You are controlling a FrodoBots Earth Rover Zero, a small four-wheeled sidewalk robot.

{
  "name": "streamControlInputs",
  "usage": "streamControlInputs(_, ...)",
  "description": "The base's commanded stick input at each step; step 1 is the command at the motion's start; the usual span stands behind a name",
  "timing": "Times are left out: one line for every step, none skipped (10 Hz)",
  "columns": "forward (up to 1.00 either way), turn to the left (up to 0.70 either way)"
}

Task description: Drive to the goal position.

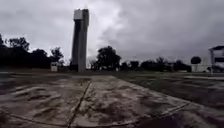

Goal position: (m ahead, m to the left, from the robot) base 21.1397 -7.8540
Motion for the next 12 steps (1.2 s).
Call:
streamControlInputs(0.70,0.00)
streamControlInputs(0.70,0.00)
streamControlInputs(0.70,-0.35)
streamControlInputs(0.70,-0.32)
streamControlInputs(0.70,0.00)
streamControlInputs(0.70,0.00)
streamControlInputs(0.70,0.00)
streamControlInputs(0.70,0.00)
streamControlInputs(0.70,0.00)
streamControlInputs(0.70,0.00)
streamControlInputs(0.70,0.00)
streamControlInputs(0.70,0.00)
